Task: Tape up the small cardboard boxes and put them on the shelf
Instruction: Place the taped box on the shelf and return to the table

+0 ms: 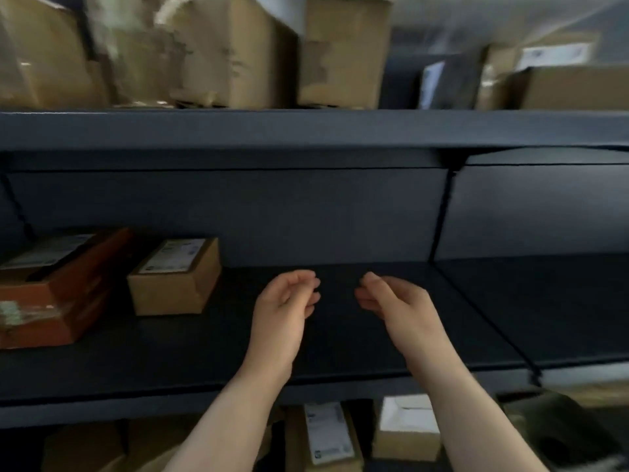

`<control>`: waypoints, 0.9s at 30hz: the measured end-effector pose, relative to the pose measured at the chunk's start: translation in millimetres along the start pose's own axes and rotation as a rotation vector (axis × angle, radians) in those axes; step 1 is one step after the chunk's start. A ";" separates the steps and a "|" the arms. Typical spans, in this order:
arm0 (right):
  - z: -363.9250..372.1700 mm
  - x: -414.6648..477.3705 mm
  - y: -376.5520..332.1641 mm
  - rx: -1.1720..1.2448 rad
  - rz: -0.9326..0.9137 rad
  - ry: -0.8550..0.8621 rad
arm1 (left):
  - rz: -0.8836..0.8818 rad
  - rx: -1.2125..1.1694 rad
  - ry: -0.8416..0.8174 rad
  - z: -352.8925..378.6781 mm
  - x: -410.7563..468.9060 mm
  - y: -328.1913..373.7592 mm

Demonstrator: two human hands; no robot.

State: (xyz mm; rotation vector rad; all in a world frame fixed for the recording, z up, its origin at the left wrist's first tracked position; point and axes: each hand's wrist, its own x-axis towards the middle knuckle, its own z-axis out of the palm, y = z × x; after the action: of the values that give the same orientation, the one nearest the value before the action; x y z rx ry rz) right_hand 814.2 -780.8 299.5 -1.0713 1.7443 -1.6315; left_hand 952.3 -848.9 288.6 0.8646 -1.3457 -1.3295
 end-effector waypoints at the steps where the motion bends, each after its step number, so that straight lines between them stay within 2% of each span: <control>1: -23.6 -4.3 5.2 0.001 0.014 0.039 | -0.015 -0.013 -0.042 21.5 -6.8 -1.0; 9: -241.1 -56.8 51.1 -0.037 0.150 0.319 | -0.181 -0.099 -0.343 221.5 -83.9 -27.3; 17: -464.1 -146.8 100.9 -0.136 0.221 0.649 | -0.332 -0.097 -0.685 433.6 -209.0 -74.5; 22: -562.3 -205.1 129.6 -0.113 0.289 0.894 | -0.427 -0.080 -0.891 536.7 -282.0 -93.9; 27: -632.2 -245.1 157.6 -0.125 0.369 1.066 | -0.505 -0.074 -1.053 623.8 -331.8 -121.2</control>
State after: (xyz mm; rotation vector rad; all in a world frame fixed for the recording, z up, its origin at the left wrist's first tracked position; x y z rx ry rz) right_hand 407.1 -225.0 199.3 0.2157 2.4839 -1.9912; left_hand 410.7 -390.1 188.8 0.4334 -1.8911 -2.4044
